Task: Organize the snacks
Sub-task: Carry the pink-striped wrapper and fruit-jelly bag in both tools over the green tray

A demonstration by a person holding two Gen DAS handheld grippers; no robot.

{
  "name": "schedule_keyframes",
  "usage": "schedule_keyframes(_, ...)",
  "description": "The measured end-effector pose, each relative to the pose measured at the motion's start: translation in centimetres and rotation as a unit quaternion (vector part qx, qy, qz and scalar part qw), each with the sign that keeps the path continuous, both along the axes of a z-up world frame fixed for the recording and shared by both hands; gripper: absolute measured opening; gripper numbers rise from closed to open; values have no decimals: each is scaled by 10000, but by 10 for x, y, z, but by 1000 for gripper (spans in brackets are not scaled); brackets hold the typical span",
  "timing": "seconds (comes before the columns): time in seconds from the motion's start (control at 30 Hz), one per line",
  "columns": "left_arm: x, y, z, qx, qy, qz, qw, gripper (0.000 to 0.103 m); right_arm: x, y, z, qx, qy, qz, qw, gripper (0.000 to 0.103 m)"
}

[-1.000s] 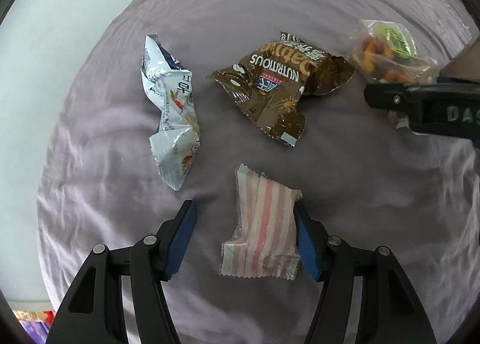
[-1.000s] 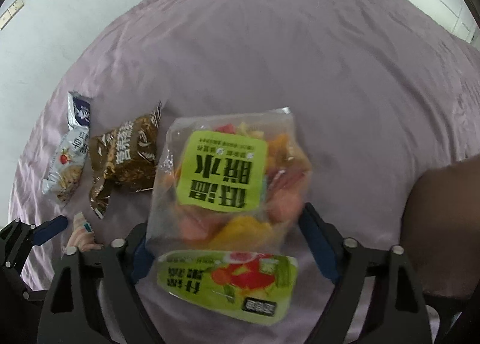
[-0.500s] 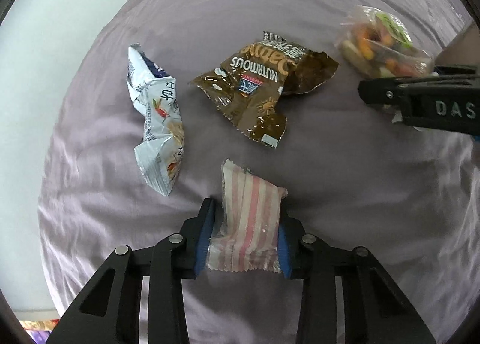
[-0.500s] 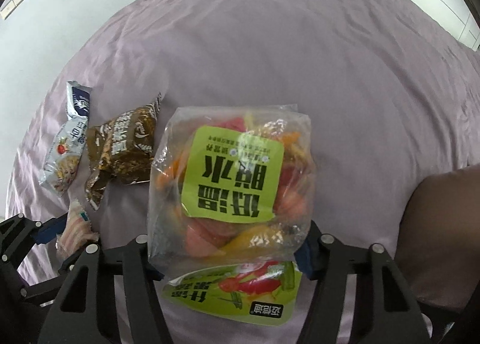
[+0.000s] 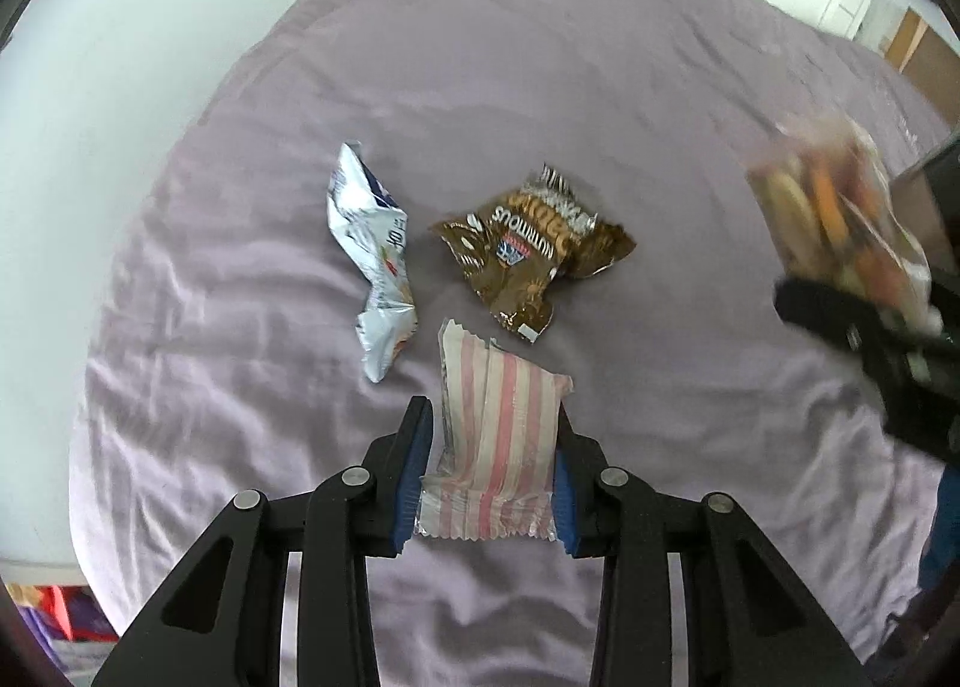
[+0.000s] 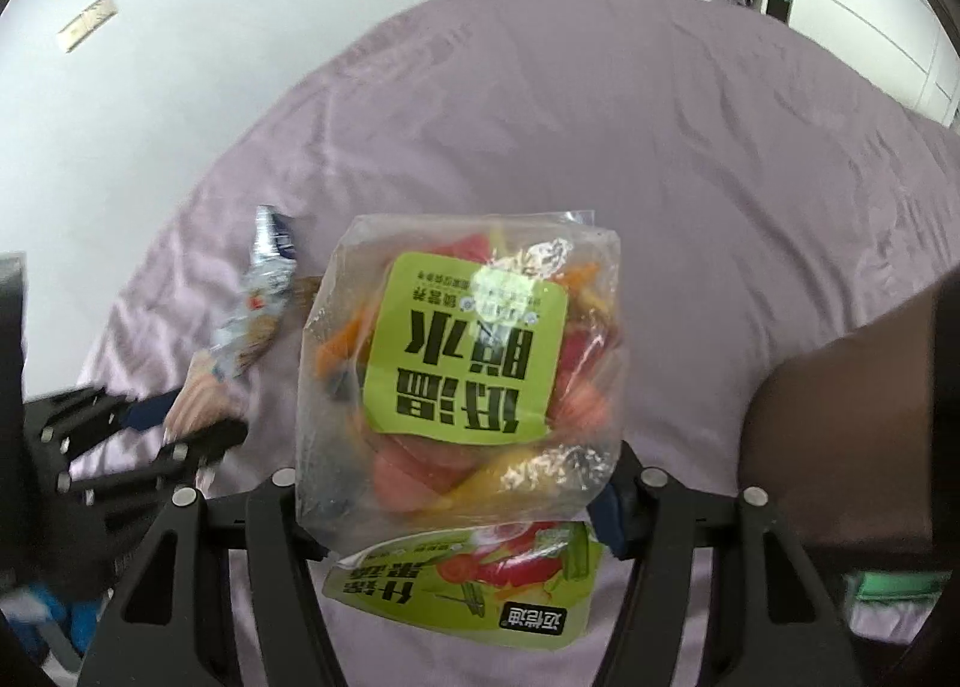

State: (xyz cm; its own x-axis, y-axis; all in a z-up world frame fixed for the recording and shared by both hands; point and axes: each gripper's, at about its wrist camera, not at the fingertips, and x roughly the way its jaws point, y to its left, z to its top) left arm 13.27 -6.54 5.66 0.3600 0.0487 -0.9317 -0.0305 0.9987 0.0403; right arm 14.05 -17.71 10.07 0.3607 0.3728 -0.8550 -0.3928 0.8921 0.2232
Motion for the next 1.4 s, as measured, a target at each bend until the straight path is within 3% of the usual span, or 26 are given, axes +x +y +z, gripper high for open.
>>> schedule_keyframes(0.3, -35, -33, 63, 135, -262, -428, 9987, 31, -62, -33, 53, 47, -2, 86, 10000, 27)
schedule_keyframes(0.5, -46, -66, 107, -225, -414, -928, 9946, 30, -99, -72, 90, -57, -97, -56, 9999, 27)
schedule_keyframes(0.67, -56, -94, 133, -497, -498, -1502, 9862, 29, -124, -104, 106, -134, -120, -363, 9992, 27)
schedule_keyframes(0.97, -73, -174, 167, -646, -535, -2837, 9552, 28, -179, -201, 112, -353, 61, -1485, 9883, 27)
schedule_keyframes(1.27, -86, -267, 189, -633, -719, -3880, 9167, 28, -237, -305, 115, -650, 53, -2666, 9616, 27)
schedule_keyframes(1.4, -88, -300, 202, -684, -789, -4124, 9050, 28, -246, -338, 119, -794, -30, -2970, 9516, 27)
